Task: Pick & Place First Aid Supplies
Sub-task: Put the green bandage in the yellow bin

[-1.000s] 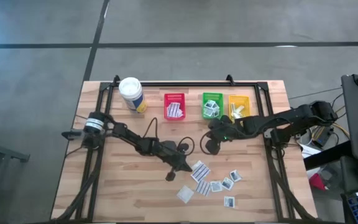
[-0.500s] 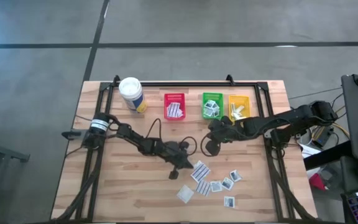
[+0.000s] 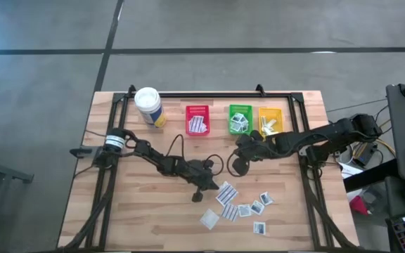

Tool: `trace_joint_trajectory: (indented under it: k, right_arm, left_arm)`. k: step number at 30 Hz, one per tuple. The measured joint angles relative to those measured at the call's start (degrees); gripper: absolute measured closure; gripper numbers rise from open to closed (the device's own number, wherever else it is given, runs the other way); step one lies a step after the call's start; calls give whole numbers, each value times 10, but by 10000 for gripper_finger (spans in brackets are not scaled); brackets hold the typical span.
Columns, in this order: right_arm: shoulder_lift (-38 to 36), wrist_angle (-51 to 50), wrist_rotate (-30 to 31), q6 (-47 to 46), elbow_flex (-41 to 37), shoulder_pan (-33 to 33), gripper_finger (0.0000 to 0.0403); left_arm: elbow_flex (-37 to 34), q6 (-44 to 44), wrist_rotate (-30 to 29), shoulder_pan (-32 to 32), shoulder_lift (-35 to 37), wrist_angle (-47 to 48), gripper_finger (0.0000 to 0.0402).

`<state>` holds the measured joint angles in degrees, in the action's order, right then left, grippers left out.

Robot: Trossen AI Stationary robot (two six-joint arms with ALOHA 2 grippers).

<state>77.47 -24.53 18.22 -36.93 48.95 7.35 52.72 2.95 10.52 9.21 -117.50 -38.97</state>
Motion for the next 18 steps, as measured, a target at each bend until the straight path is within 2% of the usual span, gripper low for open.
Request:
trace_joint_trajectory:
  k: [10,16,18]
  right_arm:
    - [0,0,0,9,0,0,376]
    - [0,-1,-1,1,-4,1,376]
    - [3,-1,-1,-20,-8,5,376]
  left_arm:
    - [8,26,-3,-5,-13,12,401]
    - [9,33,-114,-6,7,102,401]
    - [8,35,-129,-6,8,112,401]
